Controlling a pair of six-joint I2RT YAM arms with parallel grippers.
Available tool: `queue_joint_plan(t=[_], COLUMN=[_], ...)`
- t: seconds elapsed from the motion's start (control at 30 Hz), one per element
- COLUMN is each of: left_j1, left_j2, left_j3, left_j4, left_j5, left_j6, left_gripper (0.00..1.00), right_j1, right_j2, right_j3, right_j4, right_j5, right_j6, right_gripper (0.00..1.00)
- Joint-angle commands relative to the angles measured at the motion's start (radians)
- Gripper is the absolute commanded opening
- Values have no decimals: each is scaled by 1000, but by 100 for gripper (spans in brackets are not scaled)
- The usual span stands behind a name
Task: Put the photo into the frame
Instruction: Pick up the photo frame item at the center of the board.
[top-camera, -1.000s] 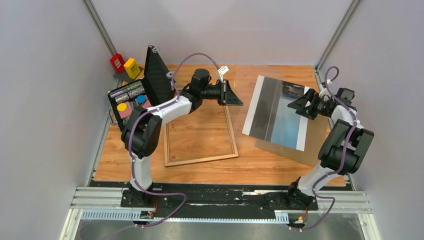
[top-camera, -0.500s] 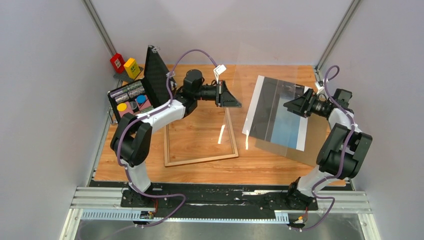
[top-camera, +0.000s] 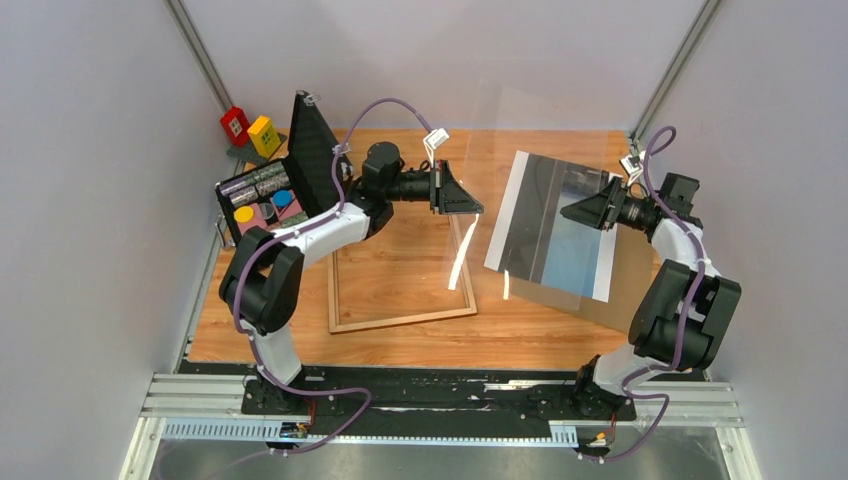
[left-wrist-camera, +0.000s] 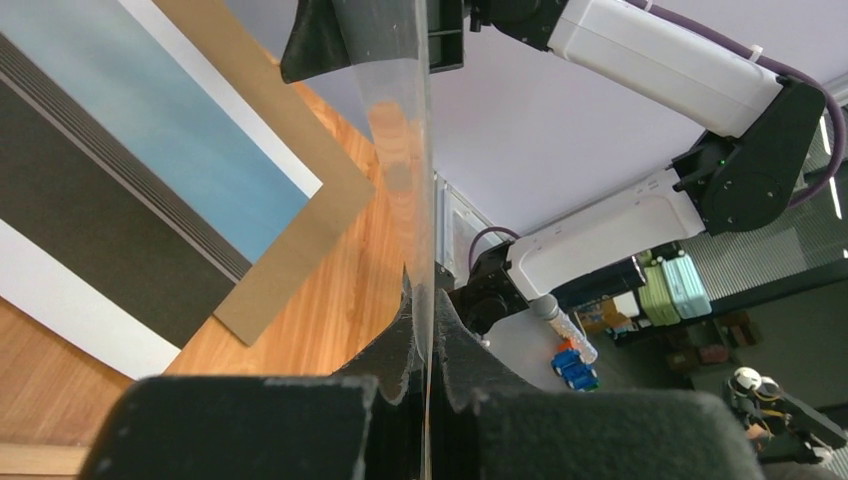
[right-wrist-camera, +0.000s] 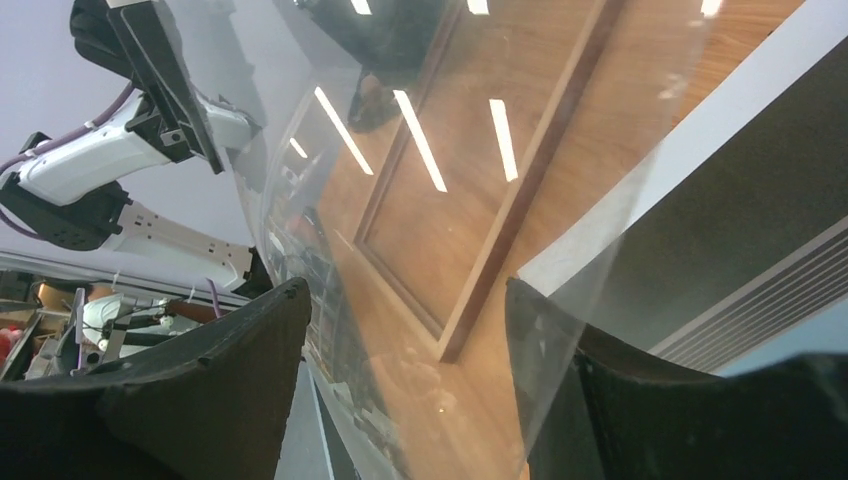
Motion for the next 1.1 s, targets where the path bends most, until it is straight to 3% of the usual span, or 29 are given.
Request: queue_joint_plan(t=[0.0,0.33,0.57,0.93,1.07], left_j1=[12,30,31,33,33], left_j2=[-14,-2,15,27,40], left_j3=[5,20,36,46,60], left_j4=[32,-142,-222,-289,-304], left_j5=[-27,-104,-143,-205,-221], left_j6=[30,176,225,258,250], left_gripper=[0,0,0,0,0], right_j1=[-1,-1,-1,-1,-1], right_j2=[-54,-85,-89,-89,-94], right_j3=[-2,-9,-7,6,5], right_j4=[33,23,13,-8,-7], right_j5=[-75,-100,-90,-63,-39], right_j6=[-6,-6,-18,-21,-2], right_gripper=[68,45,35,0,0])
